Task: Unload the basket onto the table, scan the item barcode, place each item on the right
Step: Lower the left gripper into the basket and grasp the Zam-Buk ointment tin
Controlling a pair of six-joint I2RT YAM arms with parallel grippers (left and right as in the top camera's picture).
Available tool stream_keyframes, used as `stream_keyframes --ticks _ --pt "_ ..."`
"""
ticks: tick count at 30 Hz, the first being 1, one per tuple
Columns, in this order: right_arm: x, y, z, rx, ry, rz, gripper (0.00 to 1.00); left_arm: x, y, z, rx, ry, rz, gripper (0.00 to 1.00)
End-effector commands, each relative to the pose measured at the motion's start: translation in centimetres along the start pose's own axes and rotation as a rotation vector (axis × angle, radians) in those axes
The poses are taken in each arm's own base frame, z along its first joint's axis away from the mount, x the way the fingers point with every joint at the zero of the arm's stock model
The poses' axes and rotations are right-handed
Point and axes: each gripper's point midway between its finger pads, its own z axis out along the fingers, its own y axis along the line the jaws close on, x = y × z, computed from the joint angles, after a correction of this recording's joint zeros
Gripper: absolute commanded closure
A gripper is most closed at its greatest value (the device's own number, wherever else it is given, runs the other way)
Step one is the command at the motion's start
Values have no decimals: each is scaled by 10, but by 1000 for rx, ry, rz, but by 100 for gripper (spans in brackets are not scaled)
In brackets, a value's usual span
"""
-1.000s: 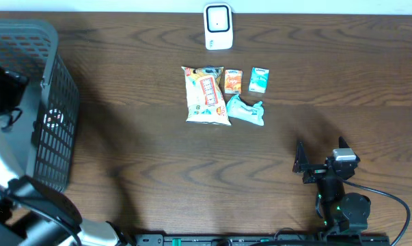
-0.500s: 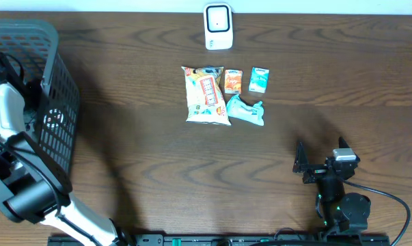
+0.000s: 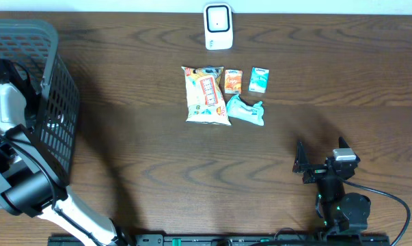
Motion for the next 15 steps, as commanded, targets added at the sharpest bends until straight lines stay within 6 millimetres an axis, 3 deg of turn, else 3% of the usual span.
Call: stream_keyframes --ticks 1,5,10,15 --pt "0 1 0 -6 0 14 1 8 -6 10 30 36 73 2" --pt "0 2 0 -6 -1 14 1 12 -6 15 30 45 73 1" --pt "0 2 0 -6 -1 14 1 12 -6 15 30 46 73 16" --pt "0 1 0 -6 -1 14 1 13 -10 14 57 49 73 16"
